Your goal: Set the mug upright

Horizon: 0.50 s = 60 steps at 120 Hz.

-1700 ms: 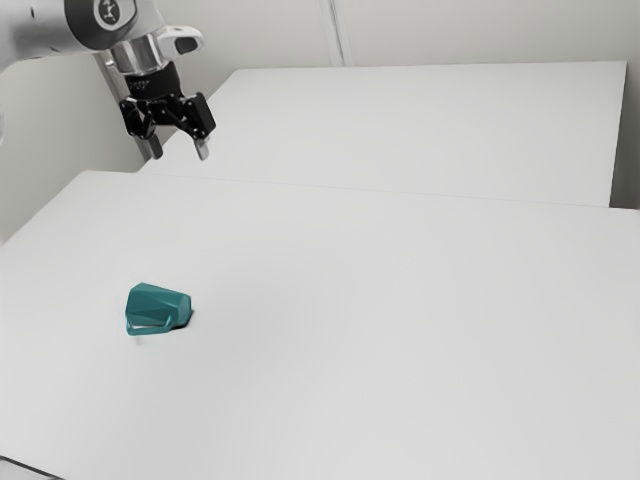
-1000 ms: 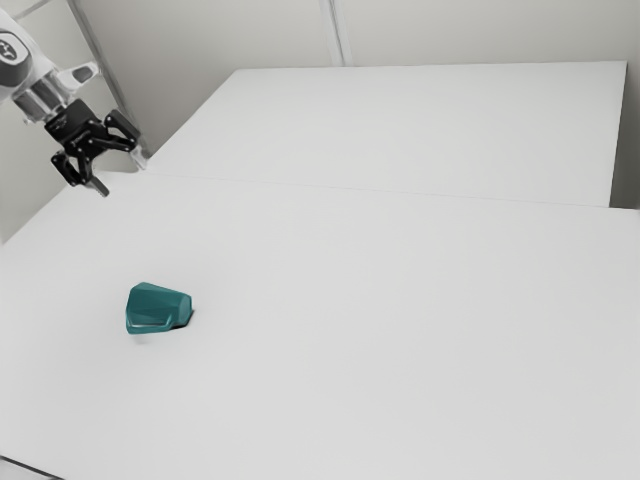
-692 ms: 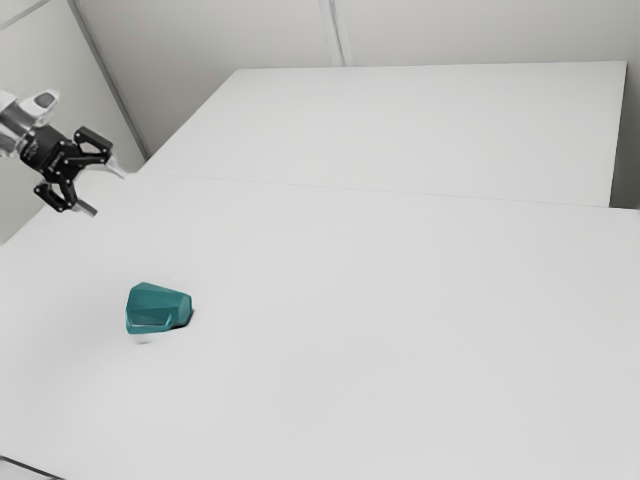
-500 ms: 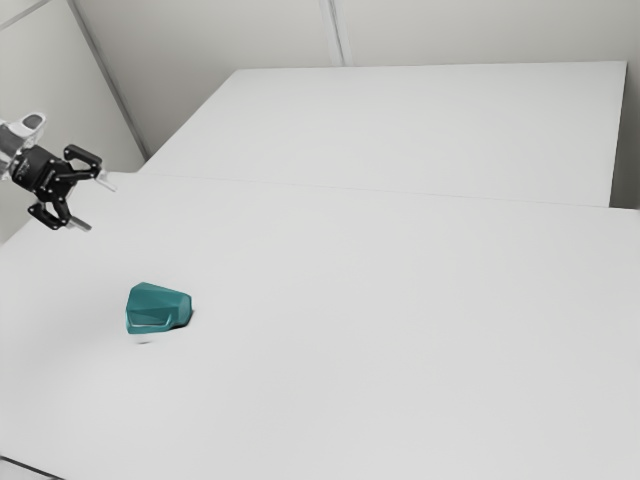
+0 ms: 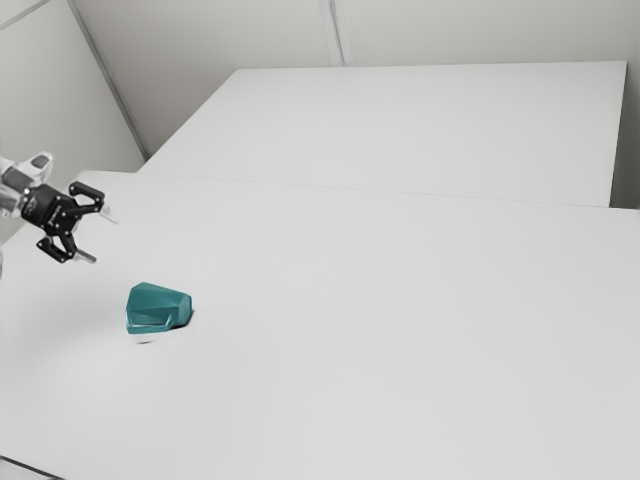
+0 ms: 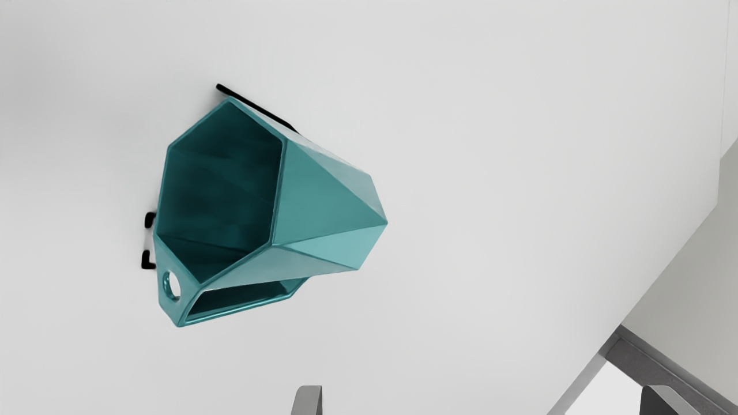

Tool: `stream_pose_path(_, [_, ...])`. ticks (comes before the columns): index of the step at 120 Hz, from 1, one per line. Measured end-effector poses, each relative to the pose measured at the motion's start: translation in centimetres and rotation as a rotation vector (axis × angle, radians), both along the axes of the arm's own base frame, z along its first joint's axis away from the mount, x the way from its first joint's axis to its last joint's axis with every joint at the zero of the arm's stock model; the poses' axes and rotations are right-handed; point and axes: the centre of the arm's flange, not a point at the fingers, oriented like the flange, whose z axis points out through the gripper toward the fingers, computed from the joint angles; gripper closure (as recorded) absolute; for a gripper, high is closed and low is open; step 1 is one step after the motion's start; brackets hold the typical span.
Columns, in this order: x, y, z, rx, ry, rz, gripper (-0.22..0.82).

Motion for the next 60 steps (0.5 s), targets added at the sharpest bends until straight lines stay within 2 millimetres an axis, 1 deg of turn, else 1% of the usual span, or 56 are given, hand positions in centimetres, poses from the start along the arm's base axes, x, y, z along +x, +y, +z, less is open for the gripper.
stream_pose_path(12, [-0.3,0.9,-1.4,-0.009,0.000,0.003,0.00])
stream_pose_path(24, [-0.7,2.0,-3.4,-0.021,0.006,0.009,0.00])
stream_pose_path(46, [-0.7,2.8,-6.8,-0.047,0.005,0.002,0.00])
stream_pose_path(60, [-0.8,3.1,-8.3,-0.060,-0.013,-0.006,0.00])
